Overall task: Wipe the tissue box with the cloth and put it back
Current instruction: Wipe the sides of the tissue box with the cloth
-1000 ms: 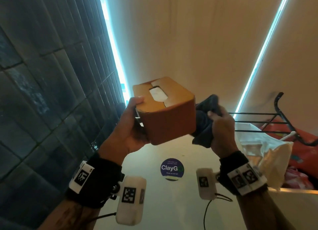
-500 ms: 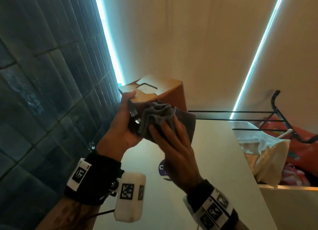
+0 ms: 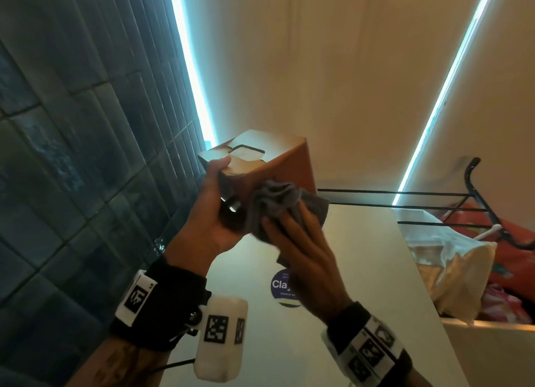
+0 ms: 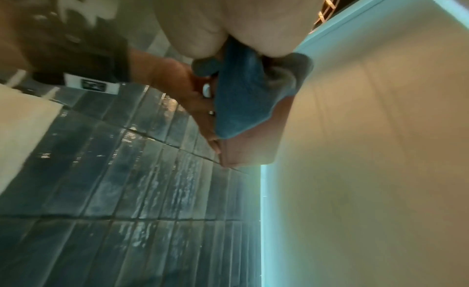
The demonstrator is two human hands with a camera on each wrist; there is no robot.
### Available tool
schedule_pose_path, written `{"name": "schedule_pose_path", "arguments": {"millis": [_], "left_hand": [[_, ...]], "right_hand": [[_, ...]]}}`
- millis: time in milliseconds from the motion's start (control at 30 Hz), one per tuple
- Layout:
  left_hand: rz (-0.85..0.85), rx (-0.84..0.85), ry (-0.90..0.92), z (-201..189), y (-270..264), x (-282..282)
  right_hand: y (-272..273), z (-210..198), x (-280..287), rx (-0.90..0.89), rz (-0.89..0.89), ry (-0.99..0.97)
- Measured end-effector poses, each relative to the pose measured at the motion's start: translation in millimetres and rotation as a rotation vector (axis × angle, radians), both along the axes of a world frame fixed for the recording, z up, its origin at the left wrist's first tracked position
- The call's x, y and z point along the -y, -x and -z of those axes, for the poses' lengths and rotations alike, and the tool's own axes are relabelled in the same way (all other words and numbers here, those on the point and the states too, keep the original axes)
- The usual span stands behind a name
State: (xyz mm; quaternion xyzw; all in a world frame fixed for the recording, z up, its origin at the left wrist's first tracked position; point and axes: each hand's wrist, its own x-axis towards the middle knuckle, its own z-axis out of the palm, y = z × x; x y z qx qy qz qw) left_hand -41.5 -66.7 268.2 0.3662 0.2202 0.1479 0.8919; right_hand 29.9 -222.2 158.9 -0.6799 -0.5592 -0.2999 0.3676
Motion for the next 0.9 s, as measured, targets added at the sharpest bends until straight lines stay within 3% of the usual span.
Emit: {"name": "schedule_pose_path", "arguments": {"millis": [167, 333, 400, 600, 700, 833, 900], "left_hand": [[-0.07, -0.048, 0.007, 2, 3, 0], [-0.043, -0.029, 0.01, 4, -1, 1], [-0.041, -0.024, 0.016, 5, -1, 0], [-0.046, -0.039, 0.026, 7, 0, 7], [0.018, -0.003, -0.006, 12, -3, 10], [0.094, -0.011, -0.046, 14, -3, 4], [0.077, -0.035, -0.042, 15, 1, 3]], "right_hand": [[-22, 0, 3, -0.283, 0.154, -0.225], [14, 16, 5, -0.004, -0.009, -0.01], [4, 16, 8, -0.015, -0.024, -0.013], [-18, -16, -2, -0.269, 0.158, -0.206], [5, -29, -12, -0.199, 0.115, -0.19], [22, -10, -11, 0.041, 0.006, 0.057], [9, -8, -6, 0.0, 0.022, 0.036]]}}
